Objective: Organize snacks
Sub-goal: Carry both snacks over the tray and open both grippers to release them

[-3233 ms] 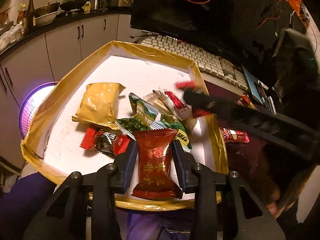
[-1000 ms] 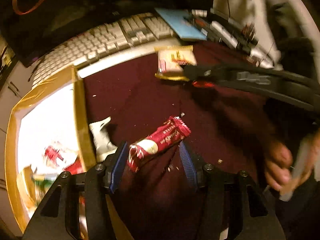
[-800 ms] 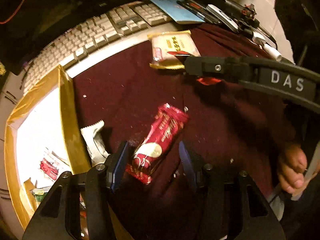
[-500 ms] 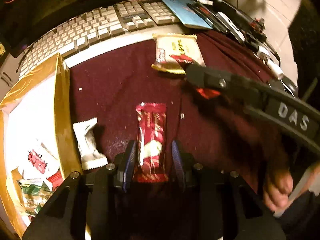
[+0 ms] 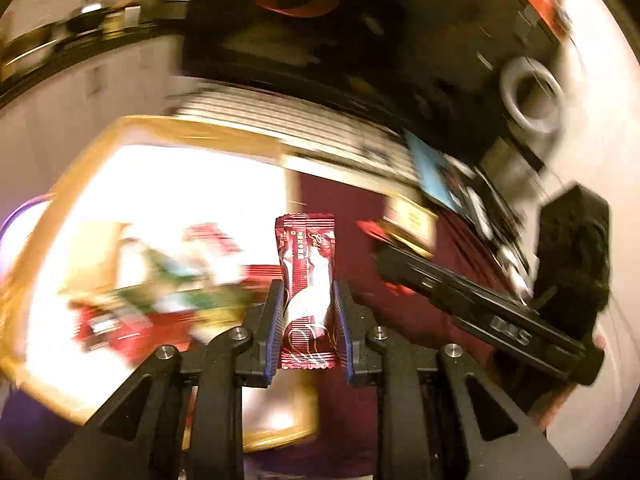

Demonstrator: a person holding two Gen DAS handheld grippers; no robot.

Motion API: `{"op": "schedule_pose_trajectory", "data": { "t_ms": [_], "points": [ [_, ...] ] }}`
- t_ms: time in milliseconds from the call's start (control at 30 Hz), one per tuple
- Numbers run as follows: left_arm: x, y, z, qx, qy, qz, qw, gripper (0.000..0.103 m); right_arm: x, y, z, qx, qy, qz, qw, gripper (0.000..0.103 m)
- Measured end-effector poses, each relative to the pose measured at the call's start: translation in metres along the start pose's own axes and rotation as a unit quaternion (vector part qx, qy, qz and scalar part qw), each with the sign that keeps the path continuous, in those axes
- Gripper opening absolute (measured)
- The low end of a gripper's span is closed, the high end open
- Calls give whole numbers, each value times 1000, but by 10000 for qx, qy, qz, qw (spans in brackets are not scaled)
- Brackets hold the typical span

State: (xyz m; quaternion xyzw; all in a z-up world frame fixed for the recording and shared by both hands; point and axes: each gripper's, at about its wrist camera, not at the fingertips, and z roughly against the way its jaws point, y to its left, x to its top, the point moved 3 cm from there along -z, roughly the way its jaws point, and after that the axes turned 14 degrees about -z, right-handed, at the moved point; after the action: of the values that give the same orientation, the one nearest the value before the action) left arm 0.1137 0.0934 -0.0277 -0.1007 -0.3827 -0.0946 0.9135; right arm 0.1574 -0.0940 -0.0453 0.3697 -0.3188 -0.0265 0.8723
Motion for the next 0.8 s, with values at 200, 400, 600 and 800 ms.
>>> {"op": "schedule_pose_trajectory", "data": {
  "t_ms": [200,400,600,800],
  "points": [
    [-20,82,6,771,99,852,9933,21,-12,67,-55,164,661,598,9959,25],
    [-31,102,-8,775,217,976,9920,21,-13,93,-114,-376,931,846,9913,26],
    [-29,98,-11,879,307,593,9939,24,-20,89,-123,-541,837,869,9912,31],
    [-32,94,-7,939,188,484,9942,50,-21,90,-114,-204,609,709,9954,49]
  ]
}}
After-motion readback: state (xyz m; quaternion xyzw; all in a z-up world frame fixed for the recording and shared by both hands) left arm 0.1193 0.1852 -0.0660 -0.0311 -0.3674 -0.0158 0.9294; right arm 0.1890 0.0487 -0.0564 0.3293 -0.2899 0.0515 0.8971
